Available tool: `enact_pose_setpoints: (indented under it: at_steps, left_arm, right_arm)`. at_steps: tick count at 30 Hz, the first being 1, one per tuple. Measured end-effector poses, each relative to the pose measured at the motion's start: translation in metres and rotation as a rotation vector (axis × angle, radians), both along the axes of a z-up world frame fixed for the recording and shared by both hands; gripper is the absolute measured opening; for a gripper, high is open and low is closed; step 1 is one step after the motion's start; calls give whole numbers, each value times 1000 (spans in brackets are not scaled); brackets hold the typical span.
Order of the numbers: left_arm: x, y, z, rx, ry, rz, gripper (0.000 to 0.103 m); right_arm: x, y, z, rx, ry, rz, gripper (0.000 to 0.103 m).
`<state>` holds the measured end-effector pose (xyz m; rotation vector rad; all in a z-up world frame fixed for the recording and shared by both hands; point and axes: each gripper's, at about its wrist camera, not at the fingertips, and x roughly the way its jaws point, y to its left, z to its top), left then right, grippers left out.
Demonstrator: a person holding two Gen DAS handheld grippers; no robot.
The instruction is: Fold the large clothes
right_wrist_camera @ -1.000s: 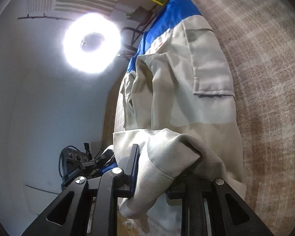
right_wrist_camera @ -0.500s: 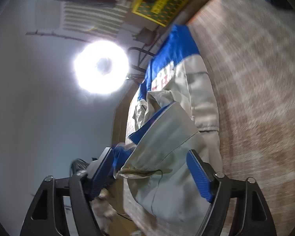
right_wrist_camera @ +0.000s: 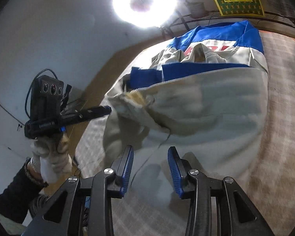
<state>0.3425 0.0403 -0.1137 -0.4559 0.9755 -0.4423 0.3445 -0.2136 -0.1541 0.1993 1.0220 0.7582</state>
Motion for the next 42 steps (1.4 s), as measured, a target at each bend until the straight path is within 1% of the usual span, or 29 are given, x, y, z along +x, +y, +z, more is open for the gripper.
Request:
enact_pose_setpoints:
  at_steps: [1, 3, 6, 7, 8, 10, 11, 13, 15, 16, 18, 19, 20, 21, 22, 23, 26, 28, 32, 33, 34, 36, 39, 41, 42]
  left_arm:
    - [7, 0, -3, 0, -1, 15, 44]
    - [24, -3, -9, 41, -13, 43, 44]
    - [48, -5, -22, 127, -37, 79, 44]
    - [55, -6, -27, 153, -40, 84, 45]
    - [62, -9, -33, 186, -47, 86, 45]
    - [71, -15, -47, 244, -62, 91, 45]
    - [73, -15, -52, 255, -78, 103, 45]
    - [75, -18, -56, 265, -89, 104, 45]
    - [75, -12, -54, 235, -71, 103, 45]
    - [74, -8, -52, 210, -60, 109, 45]
    - [66, 6, -46, 172, -43, 137, 45]
    - [61, 13, -43, 156, -44, 149, 45]
    - [55, 22, -37, 137, -47, 162, 45]
    - [52, 27, -34, 128, -50, 165, 45]
    - [48, 34, -30, 121, -54, 168, 45]
    - [45, 41, -25, 110, -61, 172, 45]
    - [44, 53, -14, 93, -70, 183, 45]
    - [49, 59, -8, 85, -68, 184, 45]
    - [71, 68, 7, 84, -87, 172, 45]
    - [78, 70, 9, 79, -87, 166, 49]
    - [87, 72, 12, 69, -84, 159, 56]
    - [107, 74, 13, 47, -73, 143, 63]
    - [143, 78, 9, 23, -41, 132, 64]
    - [174, 80, -1, -11, -13, 125, 64]
    - [184, 82, -6, -29, -1, 127, 64]
  right_arm:
    - [5, 2, 1, -11, -13, -19, 39]
    - [16, 4, 5, -52, -59, -73, 39]
    - [32, 3, 6, -174, -133, -154, 39]
    - [38, 1, 2, -238, -151, -190, 36]
    - [44, 0, 0, -266, -153, -209, 32]
    - [54, -5, -12, -287, -124, -231, 30]
    - [57, -7, -18, -287, -113, -234, 30]
    - [56, -8, -18, -292, -138, -226, 30]
    - [55, -5, -15, -322, -149, -207, 31]
    - [57, -4, -15, -313, -143, -207, 31]
    - [56, -11, -8, -255, -133, -208, 33]
    - [53, -17, -3, -230, -143, -213, 36]
    - [50, -25, 4, -203, -165, -226, 42]
    - [47, -32, 11, -185, -181, -237, 46]
    - [42, -43, 20, -164, -202, -251, 54]
    - [42, -48, 25, -151, -215, -261, 56]
    - [41, -64, 39, -121, -244, -297, 56]
    - [41, -70, 47, -124, -259, -321, 56]
    - [52, -70, 51, -152, -285, -322, 56]
    - [59, -71, 52, -157, -282, -321, 56]
    - [65, -73, 51, -159, -278, -322, 56]
    - [81, -78, 48, -151, -249, -320, 58]
    - [111, -91, 44, -117, -198, -337, 60]
    - [135, -100, 40, -86, -167, -344, 67]
    - [145, -104, 37, -68, -151, -342, 69]
